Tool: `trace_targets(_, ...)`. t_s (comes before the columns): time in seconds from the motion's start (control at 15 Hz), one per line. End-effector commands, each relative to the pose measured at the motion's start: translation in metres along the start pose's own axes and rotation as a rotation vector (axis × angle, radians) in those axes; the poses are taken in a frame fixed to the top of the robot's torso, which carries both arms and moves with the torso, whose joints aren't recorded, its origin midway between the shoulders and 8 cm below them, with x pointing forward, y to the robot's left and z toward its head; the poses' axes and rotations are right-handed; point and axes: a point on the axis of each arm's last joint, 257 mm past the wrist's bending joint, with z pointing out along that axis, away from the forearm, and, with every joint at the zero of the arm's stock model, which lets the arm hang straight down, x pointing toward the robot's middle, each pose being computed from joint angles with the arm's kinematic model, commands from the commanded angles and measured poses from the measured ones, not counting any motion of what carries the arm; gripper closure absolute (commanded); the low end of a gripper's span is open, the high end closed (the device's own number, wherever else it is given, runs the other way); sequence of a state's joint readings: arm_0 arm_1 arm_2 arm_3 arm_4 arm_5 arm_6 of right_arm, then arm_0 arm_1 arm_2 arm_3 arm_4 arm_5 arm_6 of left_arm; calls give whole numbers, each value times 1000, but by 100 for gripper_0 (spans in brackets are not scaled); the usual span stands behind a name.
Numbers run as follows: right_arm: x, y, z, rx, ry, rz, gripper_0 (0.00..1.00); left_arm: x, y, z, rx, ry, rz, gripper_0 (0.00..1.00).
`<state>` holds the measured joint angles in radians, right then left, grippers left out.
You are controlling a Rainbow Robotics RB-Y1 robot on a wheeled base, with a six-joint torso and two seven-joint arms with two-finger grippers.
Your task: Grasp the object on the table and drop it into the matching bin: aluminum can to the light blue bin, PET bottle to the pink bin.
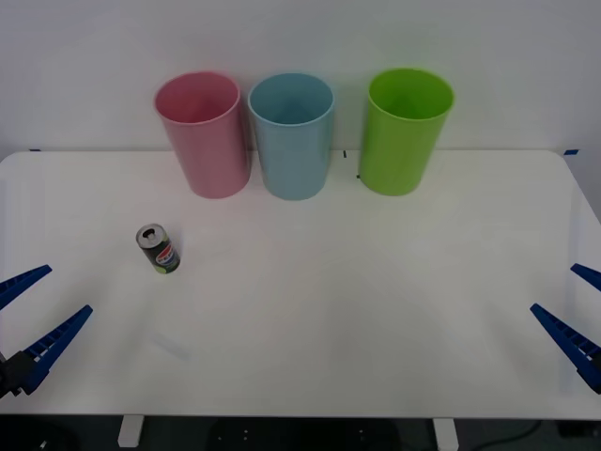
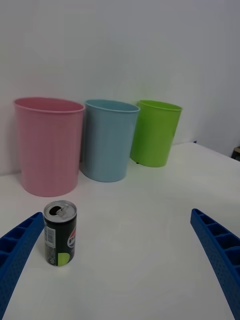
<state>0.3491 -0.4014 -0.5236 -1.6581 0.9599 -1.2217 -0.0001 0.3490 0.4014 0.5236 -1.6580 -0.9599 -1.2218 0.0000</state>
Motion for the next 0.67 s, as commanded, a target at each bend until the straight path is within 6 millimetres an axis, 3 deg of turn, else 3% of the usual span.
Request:
trace_targets(0.07, 0, 0, 0, 0, 0, 0, 0, 0, 0, 0, 0, 0, 0, 0)
trace_targets(0.13, 0, 0, 0, 0, 0, 0, 0, 13, 3, -10, -31, 25, -22, 0)
trace_targets(0.33, 0, 0, 0, 0, 0, 0, 0, 7, 1, -13, -29, 36, -8, 0)
trace_targets(0.67, 0, 0, 0, 0, 0, 0, 0, 18, 8, -27, -80, 66, -23, 0)
